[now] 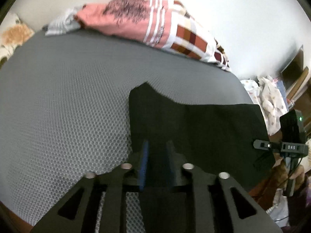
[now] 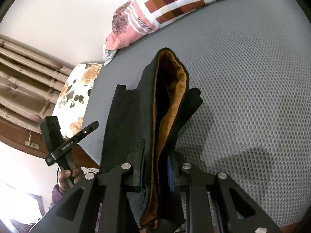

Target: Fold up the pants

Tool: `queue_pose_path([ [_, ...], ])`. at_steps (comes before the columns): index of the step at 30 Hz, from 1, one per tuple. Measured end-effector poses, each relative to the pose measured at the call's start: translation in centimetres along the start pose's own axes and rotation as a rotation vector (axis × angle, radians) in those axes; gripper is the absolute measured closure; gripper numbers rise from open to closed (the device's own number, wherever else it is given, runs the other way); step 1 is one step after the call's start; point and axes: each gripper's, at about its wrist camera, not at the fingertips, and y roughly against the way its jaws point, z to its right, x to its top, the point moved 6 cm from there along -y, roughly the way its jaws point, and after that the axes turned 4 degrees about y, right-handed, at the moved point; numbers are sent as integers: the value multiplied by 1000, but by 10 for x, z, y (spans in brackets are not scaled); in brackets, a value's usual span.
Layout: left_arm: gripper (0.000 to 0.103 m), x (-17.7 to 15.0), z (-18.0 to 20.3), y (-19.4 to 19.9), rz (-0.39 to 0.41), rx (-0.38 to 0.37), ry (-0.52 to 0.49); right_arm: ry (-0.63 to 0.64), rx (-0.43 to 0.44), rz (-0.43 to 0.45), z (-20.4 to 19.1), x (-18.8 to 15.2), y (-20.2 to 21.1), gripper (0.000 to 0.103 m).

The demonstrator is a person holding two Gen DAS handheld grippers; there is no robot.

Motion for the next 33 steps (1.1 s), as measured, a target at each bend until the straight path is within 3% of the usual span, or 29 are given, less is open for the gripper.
queue_pose_path([
  [1,50,0,-3,-5,-25,-13,8,5,-6,1,1,-1,0,85],
  [4,36,2,-6,-17,-64,-52,15,-3,1,2,7,-4,0,85],
  [7,33,-2,-4,-38,-165,-123,32,-9,-1,1,14,-7,0,85],
  [9,32,-7,-3,-52,-219,-114,10,-21,7,1,18,-9,0,85],
  [10,29,-6,1,-51,-202,-135,-14,-24,11,2,20,-10,1,85],
  [11,29,-8,6,-55,-233,-178,-21,-26,15,2,22,-11,1,85],
  [14,28,-6,16,-59,-223,-203,-38,-16,23,-5,25,-12,0,84],
  [17,43,-10,29,-61,-180,-147,-105,-17,26,-26,35,-13,-6,82],
  [19,72,-12,28,-61,-146,-96,-107,-69,56,-30,45,-16,-12,81],
  [22,77,-14,26,-57,-107,-87,-67,-113,99,-6,50,-17,-12,83],
  [24,80,-16,33,-48,-73,-50,-115,-93,108,14,43,-17,-8,84],
  [33,81,-4,38,-7,45,24,-141,-72,220,50,-1,9,1,84],
])
